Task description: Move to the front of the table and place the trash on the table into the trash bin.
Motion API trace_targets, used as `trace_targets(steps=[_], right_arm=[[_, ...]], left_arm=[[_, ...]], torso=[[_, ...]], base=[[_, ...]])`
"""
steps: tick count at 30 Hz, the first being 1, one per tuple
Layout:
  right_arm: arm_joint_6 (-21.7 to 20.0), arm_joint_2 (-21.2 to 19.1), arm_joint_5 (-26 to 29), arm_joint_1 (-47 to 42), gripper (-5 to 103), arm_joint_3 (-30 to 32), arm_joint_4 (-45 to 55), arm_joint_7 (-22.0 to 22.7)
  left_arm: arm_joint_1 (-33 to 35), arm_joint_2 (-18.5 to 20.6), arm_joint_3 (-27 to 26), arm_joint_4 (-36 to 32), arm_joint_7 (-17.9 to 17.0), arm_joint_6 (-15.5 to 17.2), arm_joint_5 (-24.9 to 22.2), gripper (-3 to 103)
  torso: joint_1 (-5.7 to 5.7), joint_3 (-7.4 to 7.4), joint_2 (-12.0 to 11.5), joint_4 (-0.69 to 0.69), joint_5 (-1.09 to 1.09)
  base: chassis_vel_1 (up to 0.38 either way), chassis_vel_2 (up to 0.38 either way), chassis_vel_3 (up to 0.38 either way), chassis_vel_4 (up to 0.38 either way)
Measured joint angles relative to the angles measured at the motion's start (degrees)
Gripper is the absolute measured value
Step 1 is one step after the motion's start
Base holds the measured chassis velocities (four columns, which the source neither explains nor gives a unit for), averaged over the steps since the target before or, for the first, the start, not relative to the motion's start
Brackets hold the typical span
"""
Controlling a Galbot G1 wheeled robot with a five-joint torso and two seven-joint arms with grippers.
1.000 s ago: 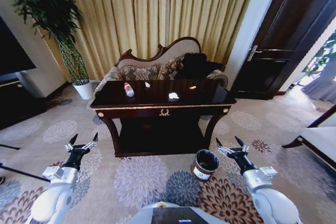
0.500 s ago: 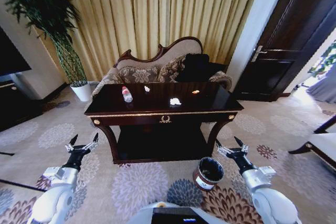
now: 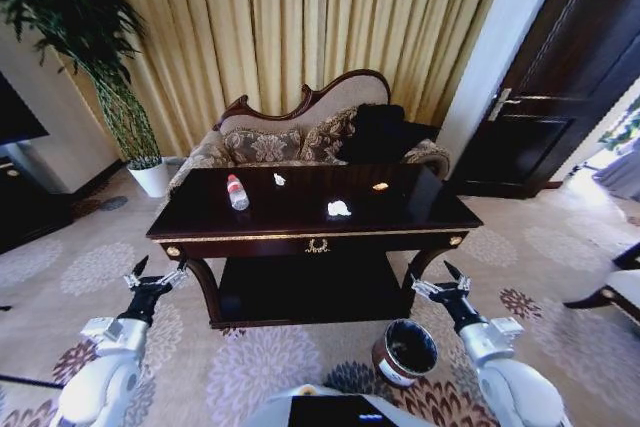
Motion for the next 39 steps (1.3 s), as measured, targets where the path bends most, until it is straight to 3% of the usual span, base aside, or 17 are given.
trace_targets(steps=[13, 25, 30, 39], right_arm=[[-9.77, -3.76, 5.8, 1.13, 100, 0.82, 10.77, 6.96], [-9.9, -4.47, 6.35, 2.04, 100, -0.32, 10.89, 7.66], [-7.77, -3.99, 5.75, 1.76, 100, -0.05, 9.29, 5.77], [-8.04, -3.49, 5.32, 1.57, 100, 0.18, 8.94, 4.67]], left_arm=[[-1.11, 1.39, -1.32, -4.54, -2.46, 4.4, 1.26, 100], [-0.66, 2.85, -3.72, -3.79, -2.29, 4.44, 0.06, 100], [-0.4, 2.29, -3.06, -4.26, -1.87, 4.32, 0.14, 100], [-0.13, 1.82, -3.12, -4.34, -0.98, 3.38, 0.18, 100]], torso=[[-0.02, -0.01, 0.01, 0.0, -0.02], [0.0, 0.0, 0.0, 0.0, -0.02], [-0.01, 0.0, 0.0, -0.01, -0.02], [0.0, 0.0, 0.0, -0.01, -0.02]], base=[[-0.031, 0.036, 0.032, -0.03], [0.0, 0.0, 0.0, 0.0], [0.0, 0.0, 0.0, 0.0], [0.0, 0.0, 0.0, 0.0]])
